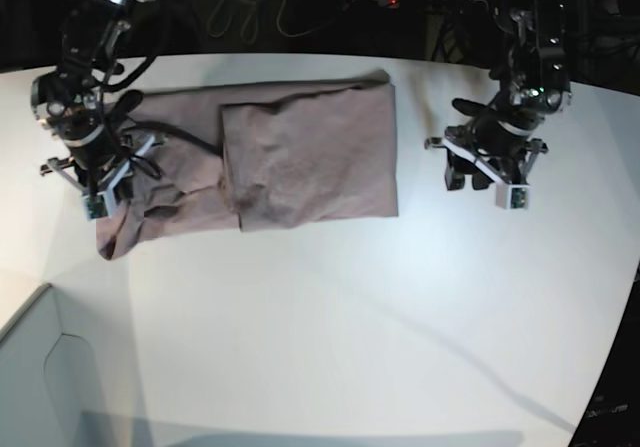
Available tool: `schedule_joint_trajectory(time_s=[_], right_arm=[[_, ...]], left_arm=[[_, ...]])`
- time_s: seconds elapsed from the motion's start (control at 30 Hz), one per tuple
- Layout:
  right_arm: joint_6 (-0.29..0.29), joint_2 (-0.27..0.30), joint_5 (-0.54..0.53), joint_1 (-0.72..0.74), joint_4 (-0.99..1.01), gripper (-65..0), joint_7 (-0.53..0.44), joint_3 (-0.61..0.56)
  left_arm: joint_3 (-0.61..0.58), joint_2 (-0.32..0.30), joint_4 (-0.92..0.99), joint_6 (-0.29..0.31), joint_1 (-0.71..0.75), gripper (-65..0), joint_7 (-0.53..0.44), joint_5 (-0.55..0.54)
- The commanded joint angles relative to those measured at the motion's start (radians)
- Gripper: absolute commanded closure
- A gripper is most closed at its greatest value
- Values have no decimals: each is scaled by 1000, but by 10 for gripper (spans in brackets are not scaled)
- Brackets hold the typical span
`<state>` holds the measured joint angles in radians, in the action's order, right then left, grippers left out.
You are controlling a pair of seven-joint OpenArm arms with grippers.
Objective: Layout the t-shirt on the table in an organized manner, then fold the t-shirt properly
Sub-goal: 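Move the right gripper to the strip's unfolded end and grasp it, then lift the end with the right gripper and fold it over the folded half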
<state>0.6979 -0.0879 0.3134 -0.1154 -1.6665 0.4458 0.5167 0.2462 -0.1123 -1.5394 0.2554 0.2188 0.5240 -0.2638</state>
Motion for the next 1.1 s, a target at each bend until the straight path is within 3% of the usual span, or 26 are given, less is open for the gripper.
schedule_joint_trajectory(time_s=[0.0,0.23,0.53,0.73,1.07], right_arm=[[0,-5,-10,-5,-47,0,-23,-20],[0,-60,-9,-102,-183,0,-23,-218],[0,-48,-9,-143,-205,0,-3,-577],[0,-23,-9,-74,-128,0,23,-780],[0,-29,-9,46,12,0,23,-883]], left_arm=[[2,-3,-14,5,-8,-237,-20,-9],[2,-3,-6,5,-9,-237,-20,-9],[2,13,121,5,-43,-237,-20,-9],[-5,24,126,2,-43,-237,-20,-7],[0,41,129,2,-57,-238,-15,-2]])
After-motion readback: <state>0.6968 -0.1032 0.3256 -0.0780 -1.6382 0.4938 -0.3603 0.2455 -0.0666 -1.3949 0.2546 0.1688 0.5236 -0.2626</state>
